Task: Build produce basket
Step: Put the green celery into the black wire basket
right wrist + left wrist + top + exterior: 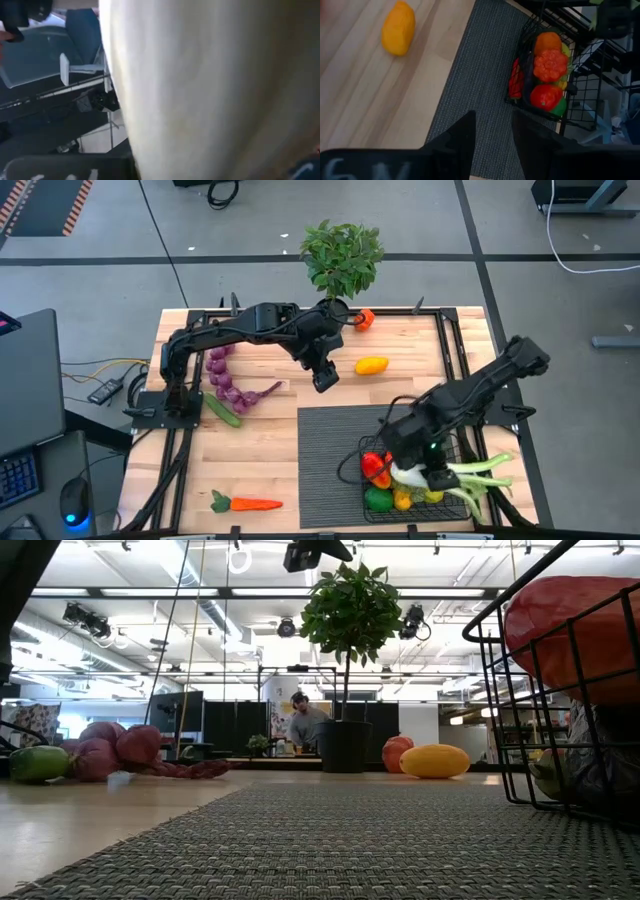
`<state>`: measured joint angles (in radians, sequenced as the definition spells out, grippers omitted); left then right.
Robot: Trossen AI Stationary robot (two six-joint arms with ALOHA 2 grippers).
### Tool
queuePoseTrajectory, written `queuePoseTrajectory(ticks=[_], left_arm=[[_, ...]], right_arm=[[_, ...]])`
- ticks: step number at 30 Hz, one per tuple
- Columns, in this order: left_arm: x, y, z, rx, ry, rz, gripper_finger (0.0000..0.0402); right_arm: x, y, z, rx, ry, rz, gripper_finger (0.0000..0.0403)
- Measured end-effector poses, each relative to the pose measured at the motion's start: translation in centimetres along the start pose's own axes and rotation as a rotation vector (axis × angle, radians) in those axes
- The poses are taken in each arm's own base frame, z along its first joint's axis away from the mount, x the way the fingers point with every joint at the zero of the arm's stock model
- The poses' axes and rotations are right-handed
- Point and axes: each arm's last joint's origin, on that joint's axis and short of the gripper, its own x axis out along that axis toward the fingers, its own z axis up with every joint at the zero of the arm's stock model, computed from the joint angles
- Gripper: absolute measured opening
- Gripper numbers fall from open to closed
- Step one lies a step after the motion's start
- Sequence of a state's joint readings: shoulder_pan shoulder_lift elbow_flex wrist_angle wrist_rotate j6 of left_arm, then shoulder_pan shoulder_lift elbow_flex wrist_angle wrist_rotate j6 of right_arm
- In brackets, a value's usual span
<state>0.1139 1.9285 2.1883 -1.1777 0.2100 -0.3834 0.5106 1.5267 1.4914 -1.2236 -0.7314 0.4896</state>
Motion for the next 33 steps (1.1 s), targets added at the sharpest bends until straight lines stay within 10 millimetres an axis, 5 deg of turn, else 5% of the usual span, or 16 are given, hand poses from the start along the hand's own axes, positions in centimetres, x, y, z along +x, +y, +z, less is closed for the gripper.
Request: queuePoseTrajectory(ticks=[10,24,33], left_arm=[[0.0,0.1,-0.3,-0.003,0.03,0.012,0.0132],[0.0,0.3,-0.7,0.0,0.07,0.035,0.0133],[0.0,0.4,-0.7,0.011,0.077,0.038,0.0133]], right_arm=[[3.4,-1.9,2.8,0.069,0.094,-0.052,0.0138],[3.5,-1.9,2.7,0.074,0.079,-0.087,0.0322],[4.1,-1.0,2.2,0.066,0.144,0.005,0.0346]])
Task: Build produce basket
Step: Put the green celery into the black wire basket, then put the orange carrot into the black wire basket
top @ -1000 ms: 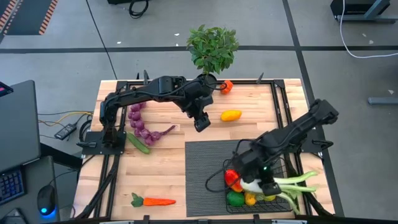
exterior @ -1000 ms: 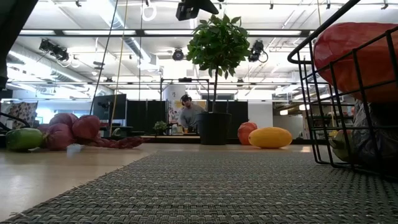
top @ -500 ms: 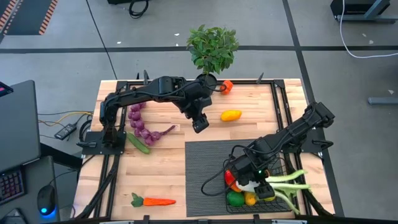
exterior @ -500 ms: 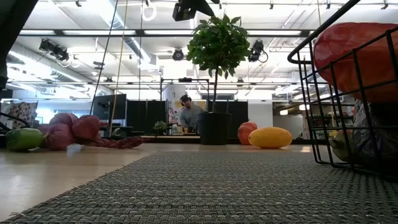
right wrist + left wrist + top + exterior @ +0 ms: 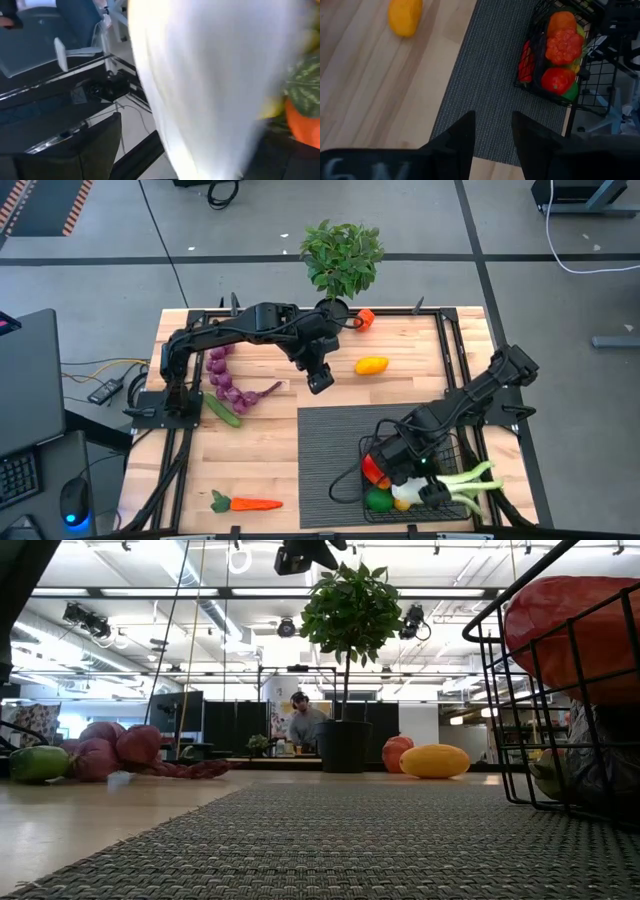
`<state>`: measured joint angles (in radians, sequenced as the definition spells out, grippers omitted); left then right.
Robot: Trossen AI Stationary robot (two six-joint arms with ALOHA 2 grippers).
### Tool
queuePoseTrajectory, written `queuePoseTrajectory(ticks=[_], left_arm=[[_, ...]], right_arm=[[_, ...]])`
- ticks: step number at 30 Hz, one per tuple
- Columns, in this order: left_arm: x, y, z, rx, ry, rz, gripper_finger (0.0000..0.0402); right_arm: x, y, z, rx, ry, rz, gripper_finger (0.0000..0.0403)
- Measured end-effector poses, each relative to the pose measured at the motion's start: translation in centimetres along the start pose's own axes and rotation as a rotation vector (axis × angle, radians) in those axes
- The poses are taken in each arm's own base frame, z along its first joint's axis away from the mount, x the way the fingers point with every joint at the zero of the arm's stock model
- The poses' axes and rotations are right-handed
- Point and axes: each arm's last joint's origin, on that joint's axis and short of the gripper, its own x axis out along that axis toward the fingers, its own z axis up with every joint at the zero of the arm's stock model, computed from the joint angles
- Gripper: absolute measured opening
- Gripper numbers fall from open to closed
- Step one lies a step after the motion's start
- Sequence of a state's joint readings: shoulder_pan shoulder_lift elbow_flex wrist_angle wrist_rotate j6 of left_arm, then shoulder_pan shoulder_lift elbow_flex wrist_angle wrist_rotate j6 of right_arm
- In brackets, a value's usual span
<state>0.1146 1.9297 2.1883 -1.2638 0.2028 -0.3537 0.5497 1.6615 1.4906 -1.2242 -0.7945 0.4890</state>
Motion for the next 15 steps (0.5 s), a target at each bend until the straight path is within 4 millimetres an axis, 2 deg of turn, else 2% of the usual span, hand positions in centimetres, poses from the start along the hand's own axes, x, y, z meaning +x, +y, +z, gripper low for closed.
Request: queuePoseTrajectory(ticks=[9,15], left_arm=[[0.0,0.2,0.2,0.025,-0.041,0.063,0.0133],[0.0,0.2,0.0,-0.002,-0.017,0.074,0.0133]], right_arm=[[-0.2,-0.6,0.0,0.057,-0.049,-0.138,0.0346],[-0.7,-1.5,-0.4,0.16,-0.034,-0.208,0.0346]])
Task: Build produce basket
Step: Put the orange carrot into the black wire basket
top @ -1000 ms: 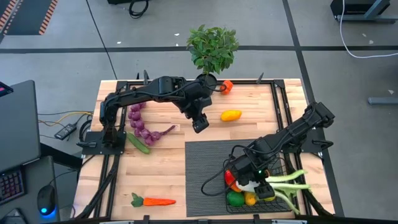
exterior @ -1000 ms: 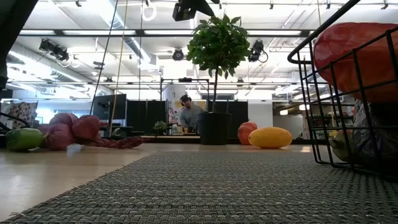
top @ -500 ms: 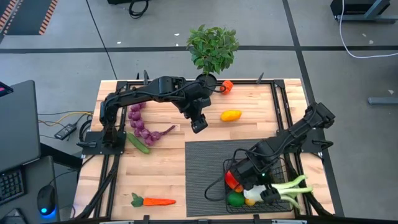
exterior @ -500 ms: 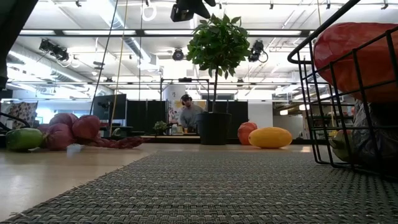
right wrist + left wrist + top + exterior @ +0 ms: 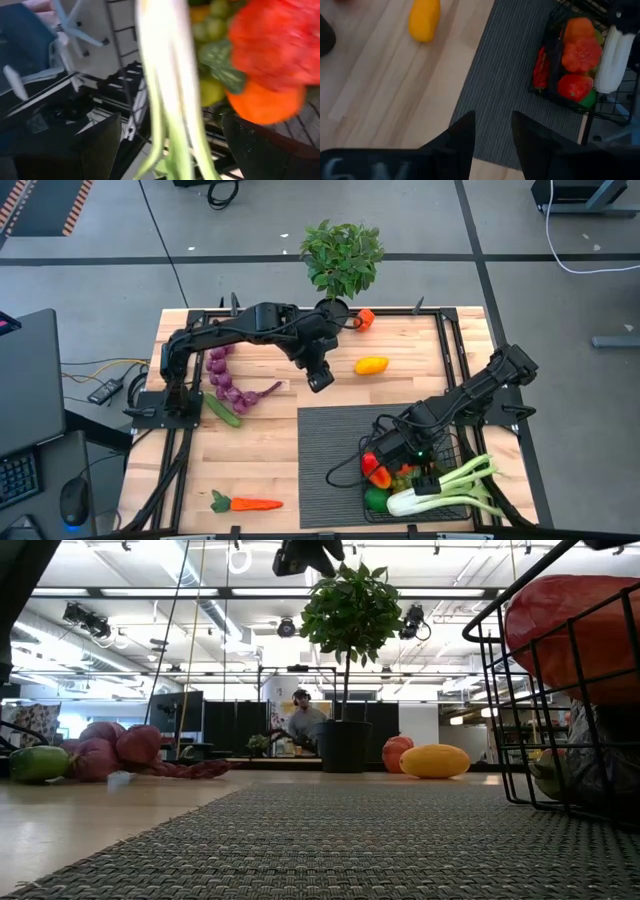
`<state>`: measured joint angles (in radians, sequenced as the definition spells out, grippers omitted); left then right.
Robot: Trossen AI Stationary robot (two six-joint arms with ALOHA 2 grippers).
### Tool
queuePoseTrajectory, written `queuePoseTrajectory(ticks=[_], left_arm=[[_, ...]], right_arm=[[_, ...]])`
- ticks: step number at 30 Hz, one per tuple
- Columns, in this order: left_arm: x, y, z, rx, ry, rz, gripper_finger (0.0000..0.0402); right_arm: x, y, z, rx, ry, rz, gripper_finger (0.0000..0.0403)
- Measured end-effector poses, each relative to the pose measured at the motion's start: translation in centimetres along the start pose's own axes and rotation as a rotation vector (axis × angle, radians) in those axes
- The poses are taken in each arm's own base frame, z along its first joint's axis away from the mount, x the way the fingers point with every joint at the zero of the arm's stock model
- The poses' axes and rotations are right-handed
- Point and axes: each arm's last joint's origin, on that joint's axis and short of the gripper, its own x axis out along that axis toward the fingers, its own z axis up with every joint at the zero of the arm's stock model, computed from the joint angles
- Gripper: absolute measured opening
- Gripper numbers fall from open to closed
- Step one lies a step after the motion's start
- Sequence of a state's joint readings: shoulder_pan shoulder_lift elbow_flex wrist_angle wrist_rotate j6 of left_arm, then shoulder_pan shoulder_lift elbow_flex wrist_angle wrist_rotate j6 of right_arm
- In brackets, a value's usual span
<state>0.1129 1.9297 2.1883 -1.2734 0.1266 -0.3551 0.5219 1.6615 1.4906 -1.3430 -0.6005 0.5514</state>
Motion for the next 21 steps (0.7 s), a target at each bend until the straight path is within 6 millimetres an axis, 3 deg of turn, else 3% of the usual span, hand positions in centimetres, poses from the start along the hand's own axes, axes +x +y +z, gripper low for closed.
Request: queuePoseTrajectory(ticks=[6,14,21], left_arm=[[0.1,-1.0,-2.5,0.01,0.208,0.048,0.0133],[2.2,-4.5,-6.3,0.204,0.398,0.05,0.0147],[4.9,-6.9,-10.9,0.317,0.582,0.056,0.0161]], right_arm=[[-0.9,-0.5,-0.8,0.018,-0.059,-0.096,0.0346],[-3.7,-1.7,-1.7,0.075,-0.23,-0.165,0.0346],[-7.1,-1.9,-4.3,0.238,-0.555,-0.192,0.0346]])
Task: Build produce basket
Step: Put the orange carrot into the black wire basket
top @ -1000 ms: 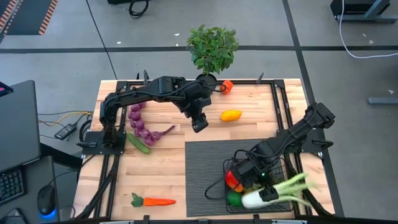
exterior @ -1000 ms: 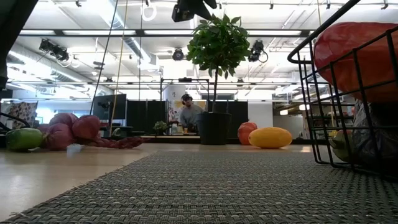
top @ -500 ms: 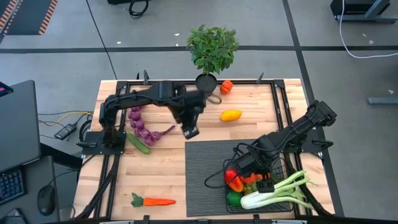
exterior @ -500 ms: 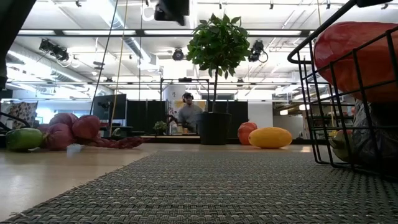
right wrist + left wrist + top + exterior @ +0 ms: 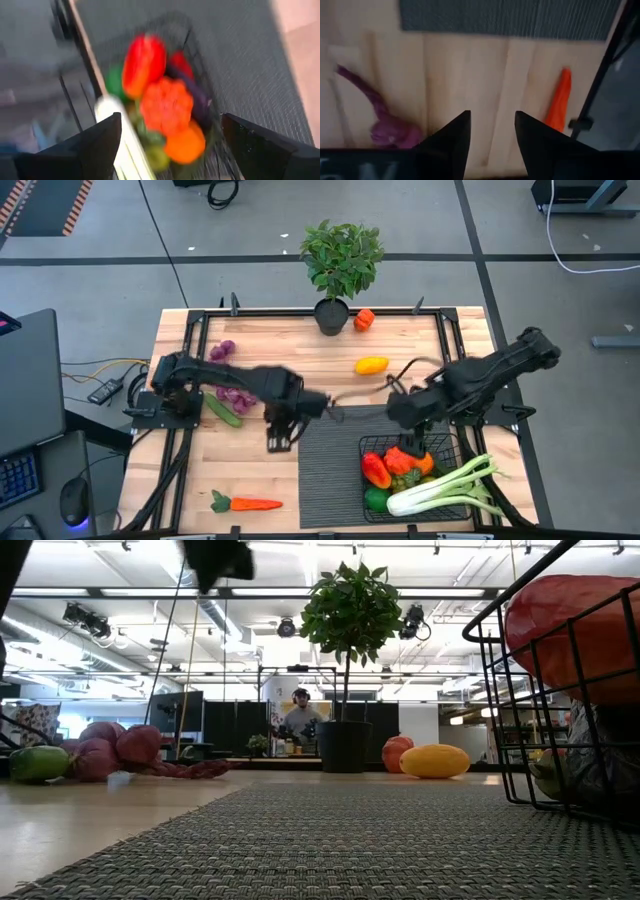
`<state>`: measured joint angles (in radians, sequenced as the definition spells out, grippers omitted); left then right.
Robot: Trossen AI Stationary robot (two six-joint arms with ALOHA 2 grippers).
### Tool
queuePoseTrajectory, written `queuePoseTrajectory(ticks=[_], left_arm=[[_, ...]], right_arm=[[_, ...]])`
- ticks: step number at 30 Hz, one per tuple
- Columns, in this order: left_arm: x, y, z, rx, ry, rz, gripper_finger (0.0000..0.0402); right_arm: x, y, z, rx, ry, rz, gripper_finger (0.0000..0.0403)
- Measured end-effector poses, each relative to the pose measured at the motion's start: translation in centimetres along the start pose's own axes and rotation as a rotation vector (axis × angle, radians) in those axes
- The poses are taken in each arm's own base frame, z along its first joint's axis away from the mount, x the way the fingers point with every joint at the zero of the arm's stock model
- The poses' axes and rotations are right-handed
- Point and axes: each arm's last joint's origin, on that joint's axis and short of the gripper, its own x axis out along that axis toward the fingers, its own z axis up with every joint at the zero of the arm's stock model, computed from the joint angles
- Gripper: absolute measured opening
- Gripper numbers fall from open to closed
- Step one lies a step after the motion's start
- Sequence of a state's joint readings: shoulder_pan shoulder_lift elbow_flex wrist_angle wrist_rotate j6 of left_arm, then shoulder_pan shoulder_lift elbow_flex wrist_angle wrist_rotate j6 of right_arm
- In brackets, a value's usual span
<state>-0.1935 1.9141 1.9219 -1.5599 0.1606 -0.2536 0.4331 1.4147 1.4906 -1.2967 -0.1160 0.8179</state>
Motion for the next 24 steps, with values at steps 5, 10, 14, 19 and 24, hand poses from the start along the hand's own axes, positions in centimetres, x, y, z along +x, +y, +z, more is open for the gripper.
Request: queuePoseTrajectory(ticks=[5,10,14,19,24], left_arm=[[2.7,-2.9,-2.5,0.027,0.014,-0.021,0.0162],[4.9,-5.8,-4.9,-0.013,-0.039,-0.124,0.0163],[5.1,-8.2,-6.9,0.0,-0.023,-0.14,0.0163],[6.0,-11.3,-9.0,0.113,-0.003,-0.14,0.0163],[7.8,-13.0,-10.0,0.121,-0.044,-0.134,0.0163]], right_arm=[[-2.2,0.2,-1.2,0.05,-0.195,0.009,0.0346],[-1.8,0.4,-1.1,-0.068,-0.22,-0.041,0.0346],[-0.9,1.1,-0.7,-0.038,-0.221,-0.038,0.0346],[0.5,2.7,-0.6,-0.004,-0.236,-0.005,0.0346],[1.9,4.0,-0.4,0.077,-0.266,0.001,0.0346]])
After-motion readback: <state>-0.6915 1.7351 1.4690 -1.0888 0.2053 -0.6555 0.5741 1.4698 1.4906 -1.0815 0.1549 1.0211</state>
